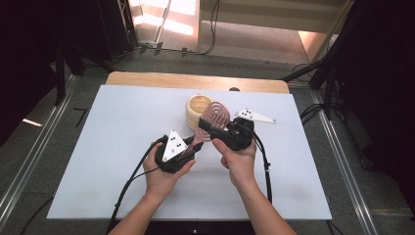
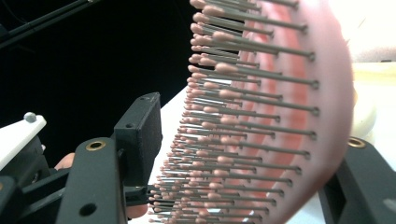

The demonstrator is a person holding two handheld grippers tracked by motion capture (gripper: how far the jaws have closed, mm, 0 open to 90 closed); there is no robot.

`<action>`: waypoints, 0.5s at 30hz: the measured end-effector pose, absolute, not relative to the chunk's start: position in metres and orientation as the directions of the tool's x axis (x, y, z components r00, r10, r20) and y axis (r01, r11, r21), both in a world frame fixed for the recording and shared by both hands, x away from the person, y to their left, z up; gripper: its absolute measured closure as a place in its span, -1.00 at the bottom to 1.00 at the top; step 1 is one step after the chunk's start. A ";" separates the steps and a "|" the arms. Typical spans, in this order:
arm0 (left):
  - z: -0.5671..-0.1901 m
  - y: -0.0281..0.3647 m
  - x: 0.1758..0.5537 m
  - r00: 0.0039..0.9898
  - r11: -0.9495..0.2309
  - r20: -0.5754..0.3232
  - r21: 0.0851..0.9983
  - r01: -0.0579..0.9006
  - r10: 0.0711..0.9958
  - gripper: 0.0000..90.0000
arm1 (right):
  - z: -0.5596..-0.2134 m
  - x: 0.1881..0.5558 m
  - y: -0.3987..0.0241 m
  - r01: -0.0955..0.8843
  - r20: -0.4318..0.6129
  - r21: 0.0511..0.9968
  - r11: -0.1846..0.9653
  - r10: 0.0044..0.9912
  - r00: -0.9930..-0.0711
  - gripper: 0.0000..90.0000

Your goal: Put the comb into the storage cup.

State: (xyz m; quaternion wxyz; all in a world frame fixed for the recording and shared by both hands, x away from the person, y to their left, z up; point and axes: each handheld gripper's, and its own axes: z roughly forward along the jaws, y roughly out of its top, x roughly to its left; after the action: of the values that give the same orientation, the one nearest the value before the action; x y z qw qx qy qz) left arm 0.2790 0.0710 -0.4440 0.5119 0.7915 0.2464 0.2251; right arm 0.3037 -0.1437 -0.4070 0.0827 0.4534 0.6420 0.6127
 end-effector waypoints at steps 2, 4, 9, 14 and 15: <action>-0.445 0.070 0.279 0.774 -0.359 0.109 0.920 0.159 0.624 0.58 | -0.408 0.304 -0.143 0.490 0.459 0.855 -0.169 0.685 -0.566 -0.12; -0.445 0.070 0.279 0.774 -0.358 0.108 0.920 0.160 0.624 0.58 | -0.409 0.304 -0.143 0.488 0.459 0.856 -0.172 0.690 -0.560 -0.02; -0.448 0.070 0.280 0.774 -0.350 0.101 0.922 0.163 0.625 0.58 | -0.412 0.304 -0.145 0.495 0.487 0.846 -0.197 0.665 -0.567 0.22; -0.450 0.069 0.281 0.772 -0.357 0.108 0.920 0.161 0.626 0.57 | -0.415 0.305 -0.149 0.515 0.538 0.823 -0.239 0.617 -0.574 0.32; -0.450 0.069 0.282 0.774 -0.353 0.100 0.921 0.166 0.625 0.57 | -0.415 0.305 -0.150 0.517 0.540 0.822 -0.238 0.611 -0.578 0.33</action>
State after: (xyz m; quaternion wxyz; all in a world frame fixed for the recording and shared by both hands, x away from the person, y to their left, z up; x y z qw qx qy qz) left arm 0.2820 0.0686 -0.4502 0.5110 0.7911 0.2501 0.2246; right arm 0.3055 -0.1496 -0.4155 0.0369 0.4578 0.6160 0.6400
